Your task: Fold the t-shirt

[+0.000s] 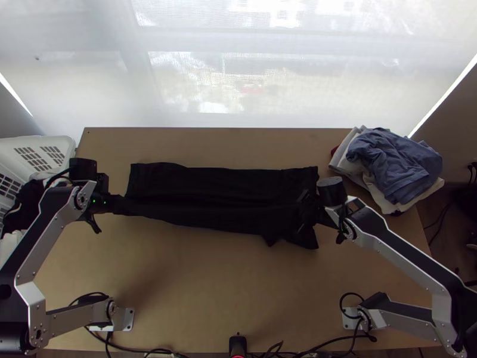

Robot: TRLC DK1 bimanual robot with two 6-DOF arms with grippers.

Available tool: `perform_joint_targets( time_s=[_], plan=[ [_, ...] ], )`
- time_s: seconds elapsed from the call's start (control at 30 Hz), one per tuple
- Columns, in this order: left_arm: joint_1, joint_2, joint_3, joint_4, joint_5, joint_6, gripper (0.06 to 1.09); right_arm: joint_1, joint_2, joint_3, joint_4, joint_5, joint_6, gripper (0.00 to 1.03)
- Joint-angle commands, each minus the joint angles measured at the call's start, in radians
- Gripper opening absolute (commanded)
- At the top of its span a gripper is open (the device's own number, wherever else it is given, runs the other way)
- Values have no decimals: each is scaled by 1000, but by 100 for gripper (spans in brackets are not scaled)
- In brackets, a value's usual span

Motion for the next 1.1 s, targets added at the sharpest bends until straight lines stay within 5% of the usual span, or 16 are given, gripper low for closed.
perform_joint_targets(
  time_s=[0.0, 1.07],
  plan=[
    [-22, 126, 122, 4, -1, -17, 9, -95, 170, 123, 41, -20, -46, 3],
    [-39, 496, 513, 7, -58, -8, 9, -225, 575, 476, 57, -40, -116, 3]
  ],
)
